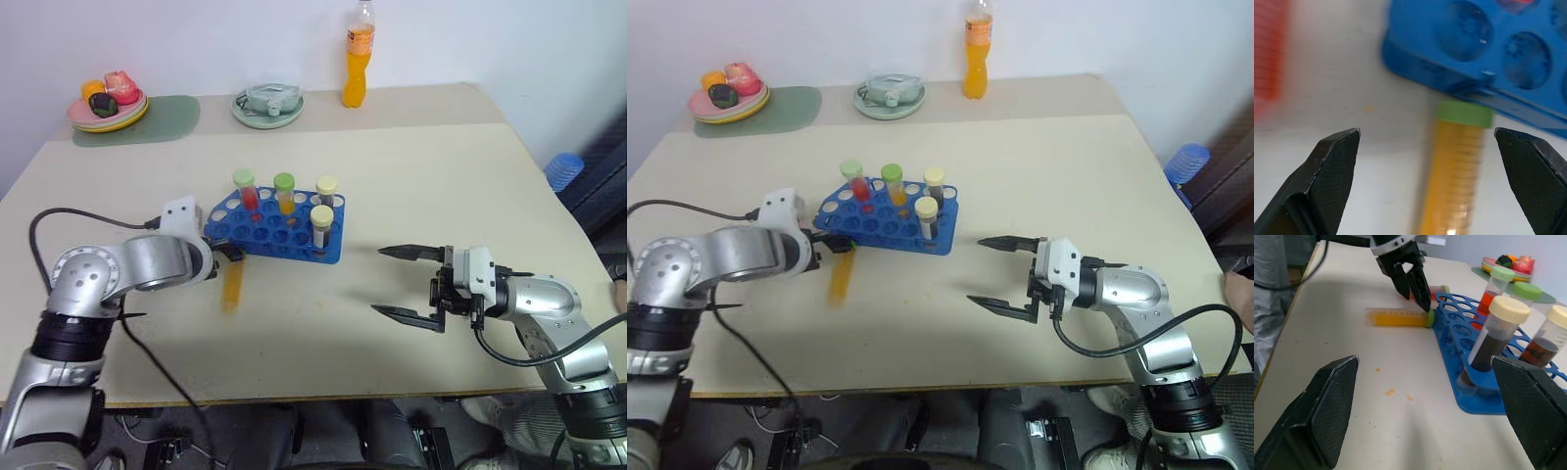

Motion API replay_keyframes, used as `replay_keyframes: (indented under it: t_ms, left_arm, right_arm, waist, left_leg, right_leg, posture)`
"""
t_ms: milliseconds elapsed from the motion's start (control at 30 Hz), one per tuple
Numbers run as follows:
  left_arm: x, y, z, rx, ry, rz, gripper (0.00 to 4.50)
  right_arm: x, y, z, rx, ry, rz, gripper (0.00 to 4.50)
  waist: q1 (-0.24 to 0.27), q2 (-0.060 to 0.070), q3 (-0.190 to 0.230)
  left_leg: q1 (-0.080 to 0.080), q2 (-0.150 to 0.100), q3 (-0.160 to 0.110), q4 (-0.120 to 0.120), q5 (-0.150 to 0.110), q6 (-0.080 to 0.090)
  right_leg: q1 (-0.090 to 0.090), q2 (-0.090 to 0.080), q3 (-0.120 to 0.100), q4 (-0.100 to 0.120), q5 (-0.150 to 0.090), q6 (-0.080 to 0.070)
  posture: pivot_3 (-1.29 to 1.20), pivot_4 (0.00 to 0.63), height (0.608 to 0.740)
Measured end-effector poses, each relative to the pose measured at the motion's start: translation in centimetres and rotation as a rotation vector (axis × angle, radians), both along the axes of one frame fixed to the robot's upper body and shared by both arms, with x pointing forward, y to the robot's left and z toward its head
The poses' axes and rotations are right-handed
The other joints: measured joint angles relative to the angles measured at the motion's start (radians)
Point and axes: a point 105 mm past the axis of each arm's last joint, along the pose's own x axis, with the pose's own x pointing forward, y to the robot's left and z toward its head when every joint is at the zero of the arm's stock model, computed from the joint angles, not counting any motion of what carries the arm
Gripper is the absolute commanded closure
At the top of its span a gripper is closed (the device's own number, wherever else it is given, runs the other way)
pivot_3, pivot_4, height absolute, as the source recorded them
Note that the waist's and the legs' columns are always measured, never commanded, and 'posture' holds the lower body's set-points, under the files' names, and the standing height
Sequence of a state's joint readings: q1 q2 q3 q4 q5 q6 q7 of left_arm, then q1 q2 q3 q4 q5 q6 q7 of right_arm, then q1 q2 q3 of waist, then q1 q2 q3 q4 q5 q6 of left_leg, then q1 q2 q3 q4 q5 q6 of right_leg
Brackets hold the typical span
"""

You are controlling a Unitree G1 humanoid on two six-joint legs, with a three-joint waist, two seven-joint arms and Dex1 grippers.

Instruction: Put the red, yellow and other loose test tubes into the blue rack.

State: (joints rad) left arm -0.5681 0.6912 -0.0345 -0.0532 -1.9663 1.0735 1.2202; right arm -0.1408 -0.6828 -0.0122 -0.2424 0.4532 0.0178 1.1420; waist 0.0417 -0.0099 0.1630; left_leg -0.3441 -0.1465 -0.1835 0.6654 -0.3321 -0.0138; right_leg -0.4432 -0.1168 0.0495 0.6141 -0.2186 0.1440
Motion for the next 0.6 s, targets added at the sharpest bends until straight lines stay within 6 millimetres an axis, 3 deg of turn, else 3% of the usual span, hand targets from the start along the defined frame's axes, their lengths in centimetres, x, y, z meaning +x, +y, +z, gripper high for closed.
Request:
replay_keyframes:
  t_ms: [167, 300, 400, 567, 600]
  left_arm:
    - [0.3, -1.0, -1.3, 0.005, 0.080, -0.001, 0.00]
    - [0.3, -0.8, -1.3, 0.032, 0.103, 0.001, 0.00]
    - [0.2, -0.4, -1.5, 0.051, 0.117, 0.010, 0.83]
    - [0.3, 0.7, -1.7, 0.067, 0.143, 0.071, 3.44]
    - [0.3, 0.6, -1.7, 0.061, 0.144, 0.076, 3.74]
  right_arm:
    - [0.0, 0.1, 0.3, 0.002, -0.004, -0.012, 0.08]
    - [-0.1, 0.3, 0.5, 0.003, -0.007, -0.022, 0.08]
    - [-0.2, 0.4, 0.6, 0.004, -0.010, -0.025, 0.00]
    - [-0.1, 0.4, 0.5, 0.005, 0.001, -0.037, 0.00]
    - [-0.1, 0.4, 0.5, 0.004, 0.004, -0.038, 0.00]
  waist:
    - [-0.002, 0.000, 0.000]
    - [-0.002, 0.000, -0.001]
    - [-0.004, 0.000, -0.001]
    - [0.000, 0.000, -0.001]
    - [0.000, 0.000, -0.001]
  left_leg:
    - [0.000, 0.000, 0.000, 0.000, 0.000, 0.000]
    - [0.001, 0.000, 0.001, 0.000, 0.000, 0.000]
    - [0.002, 0.000, 0.001, -0.001, 0.000, 0.000]
    - [0.002, 0.000, 0.002, -0.001, 0.000, 0.000]
    - [0.002, 0.000, 0.002, 0.000, 0.000, 0.000]
  right_leg:
    - [-0.001, 0.000, 0.000, 0.001, 0.000, 0.000]
    - [0.000, 0.000, 0.000, 0.001, 0.000, 0.000]
    - [0.000, 0.000, 0.001, 0.001, 0.000, 0.000]
    - [0.000, 0.000, 0.001, 0.001, 0.000, 0.000]
    - [0.000, 0.000, 0.001, 0.001, 0.000, 0.000]
  posture:
    - [0.00, 0.150, 0.740]
    - [0.00, 0.150, 0.740]
    - [0.00, 0.150, 0.740]
    - [0.00, 0.150, 0.740]
    - [0.00, 0.150, 0.740]
